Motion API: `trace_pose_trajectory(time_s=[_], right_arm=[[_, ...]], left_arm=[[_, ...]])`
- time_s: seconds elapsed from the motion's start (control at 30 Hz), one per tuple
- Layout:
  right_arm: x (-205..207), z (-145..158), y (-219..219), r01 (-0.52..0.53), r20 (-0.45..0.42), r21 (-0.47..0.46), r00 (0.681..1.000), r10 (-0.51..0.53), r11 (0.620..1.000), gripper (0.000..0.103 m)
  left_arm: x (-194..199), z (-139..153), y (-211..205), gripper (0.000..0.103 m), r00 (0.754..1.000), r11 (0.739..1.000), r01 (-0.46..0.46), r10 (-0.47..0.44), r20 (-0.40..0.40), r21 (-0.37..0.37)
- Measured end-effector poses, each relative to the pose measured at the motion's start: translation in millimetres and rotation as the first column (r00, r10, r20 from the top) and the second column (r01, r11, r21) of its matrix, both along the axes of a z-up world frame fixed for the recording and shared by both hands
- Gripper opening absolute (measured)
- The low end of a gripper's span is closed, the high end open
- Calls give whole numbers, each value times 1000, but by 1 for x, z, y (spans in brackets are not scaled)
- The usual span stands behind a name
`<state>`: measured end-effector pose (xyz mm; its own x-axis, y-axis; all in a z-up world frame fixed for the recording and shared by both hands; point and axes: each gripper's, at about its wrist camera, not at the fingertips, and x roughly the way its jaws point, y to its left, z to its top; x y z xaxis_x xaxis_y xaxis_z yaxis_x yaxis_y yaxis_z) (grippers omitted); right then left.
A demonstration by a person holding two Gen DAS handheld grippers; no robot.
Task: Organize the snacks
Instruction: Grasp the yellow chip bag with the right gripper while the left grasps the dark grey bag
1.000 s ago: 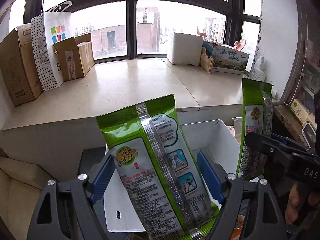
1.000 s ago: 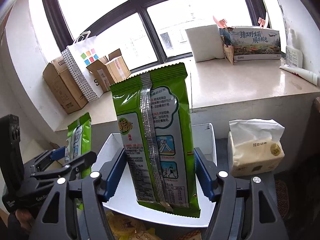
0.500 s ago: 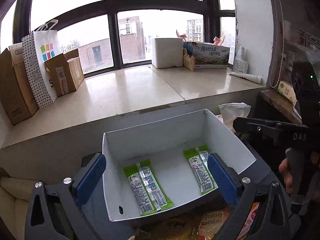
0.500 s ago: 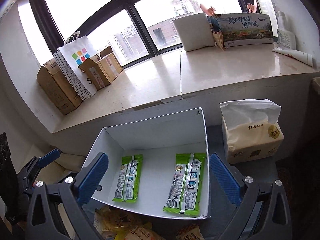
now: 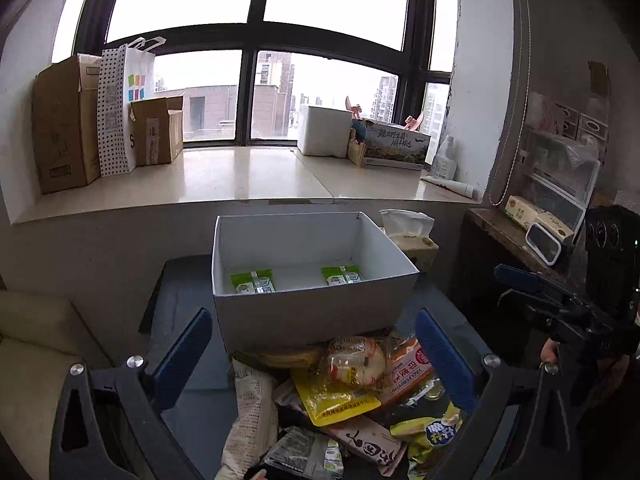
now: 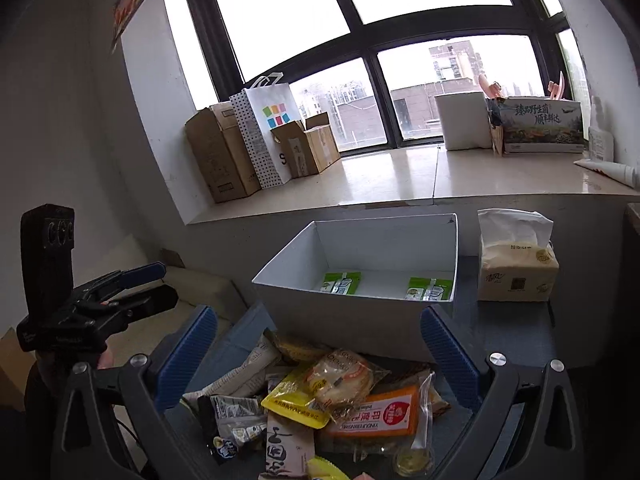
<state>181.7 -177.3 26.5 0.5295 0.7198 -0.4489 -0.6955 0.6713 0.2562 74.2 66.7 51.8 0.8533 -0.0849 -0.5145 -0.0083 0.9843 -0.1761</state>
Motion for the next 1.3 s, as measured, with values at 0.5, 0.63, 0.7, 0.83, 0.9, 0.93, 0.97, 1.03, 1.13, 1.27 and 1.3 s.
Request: trace_pose_trajectory(time_s=[0.5, 0.63, 0.7, 0.83, 0.9, 0.93, 0.97, 1.03, 1.13, 1.27, 1.3], right_arm=[[-82, -111, -1, 14, -35, -324, 999, -27, 946, 103], [-70, -136, -1, -3, -132, -315, 990, -40, 949, 103], [-63, -147, 1, -12, -175, -323, 983, -47, 946, 103], [-53, -162, 6, -21, -255, -308, 965, -61, 951, 103], [-50, -165, 6, -28, -282, -271, 958, -52, 962, 103], [-49, -167, 6, -31, -291, -264, 955, -49, 964, 103], [-48, -169, 7, -34, -303, -261, 952, -49, 965, 103], [-44, -175, 8, -33, -334, -272, 941, -63, 962, 102], [-46, -177, 8, -6, -307, -308, 947, -94, 951, 69], [-48, -176, 3, -10, -318, -296, 944, -89, 955, 64], [-49, -176, 0, -2, -312, -297, 945, -95, 955, 63]], left_arm=[[-86, -73, 1, 103, 988, 993, -84, 73, -134, -80], [-83, -81, 0, 103, 985, 992, -80, 65, -160, -94], [-83, -83, -3, 103, 984, 994, -80, 66, -166, -78], [-81, -91, -5, 103, 978, 995, -86, 76, -193, -44], [-79, -97, -4, 103, 975, 995, -87, 75, -210, -47], [-78, -101, -4, 103, 972, 995, -87, 75, -221, -48], [-77, -103, -2, 103, 970, 995, -91, 77, -231, -50], [-75, -108, 1, 103, 966, 994, -101, 86, -244, -49], [-73, -114, 8, 103, 960, 991, -118, 98, -261, -62], [-71, -118, 11, 103, 957, 991, -119, 97, -272, -65], [-70, -119, 10, 103, 958, 993, -103, 82, -274, -64]])
